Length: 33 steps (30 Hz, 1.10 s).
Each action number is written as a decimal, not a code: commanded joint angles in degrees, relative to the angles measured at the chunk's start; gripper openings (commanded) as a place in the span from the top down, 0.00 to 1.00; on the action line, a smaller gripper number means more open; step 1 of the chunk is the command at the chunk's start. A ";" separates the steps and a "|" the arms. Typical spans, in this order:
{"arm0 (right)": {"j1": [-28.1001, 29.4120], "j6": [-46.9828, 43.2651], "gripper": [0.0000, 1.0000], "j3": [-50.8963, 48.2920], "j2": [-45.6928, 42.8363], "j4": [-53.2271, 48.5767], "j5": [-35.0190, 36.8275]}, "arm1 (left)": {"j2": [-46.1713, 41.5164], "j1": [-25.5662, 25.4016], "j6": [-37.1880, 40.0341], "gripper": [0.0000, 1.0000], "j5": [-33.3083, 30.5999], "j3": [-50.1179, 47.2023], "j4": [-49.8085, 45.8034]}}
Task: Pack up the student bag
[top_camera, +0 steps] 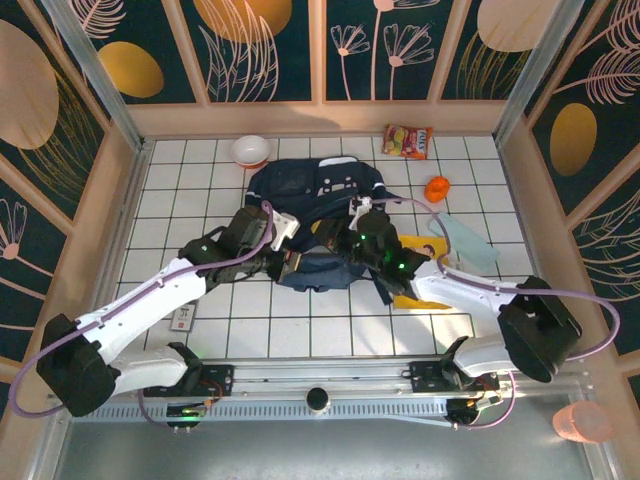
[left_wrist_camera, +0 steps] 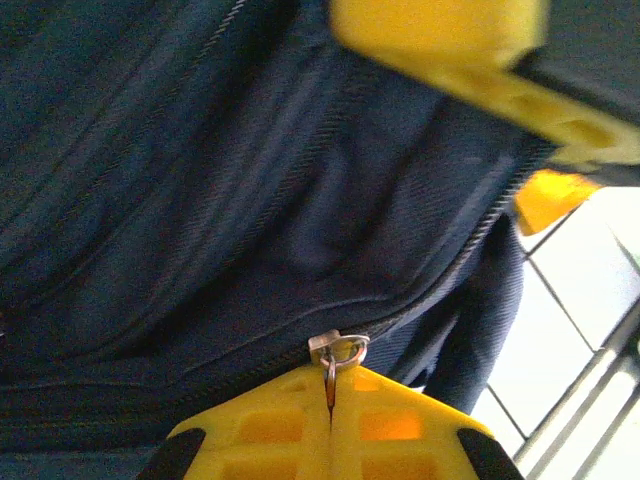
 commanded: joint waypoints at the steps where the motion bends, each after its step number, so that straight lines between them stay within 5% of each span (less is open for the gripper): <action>1: -3.31 -8.59 1.00 2.74 -4.89 -5.52 -5.63 | -0.06 2.68 2.23 1.00 -6.70 2.25 -3.36; 8: -6.59 -13.53 1.00 2.64 -7.70 -8.79 -13.58 | -0.98 3.96 0.91 1.00 -5.87 0.74 0.07; 12: -7.79 -13.82 1.00 2.18 -8.58 -6.73 -16.40 | -0.53 4.00 4.84 1.00 -11.11 0.01 -0.63; 15: -10.41 -12.17 1.00 1.34 -9.82 -4.30 -17.37 | -1.82 3.98 7.47 1.00 0.61 -1.44 2.65; 20: -11.41 -9.48 1.00 3.70 -5.55 -2.14 -17.69 | -4.57 3.99 -10.96 1.00 19.82 -8.48 22.08; 23: -10.12 -9.04 0.95 4.50 -2.62 -0.56 -17.39 | -5.96 3.96 -22.91 1.00 20.04 -11.06 32.77; 26: -9.20 -12.02 0.86 5.33 -1.25 -2.12 -15.56 | -5.56 3.97 -27.84 1.00 18.92 -9.94 33.00; 30: -8.98 -12.99 0.60 5.16 -0.70 -3.25 -15.27 | -5.10 3.95 -36.52 1.00 20.87 -12.18 37.65; 33: -7.19 -9.47 0.52 3.77 -1.27 -2.02 -13.56 | -4.79 4.02 -40.59 1.00 19.94 -13.99 40.21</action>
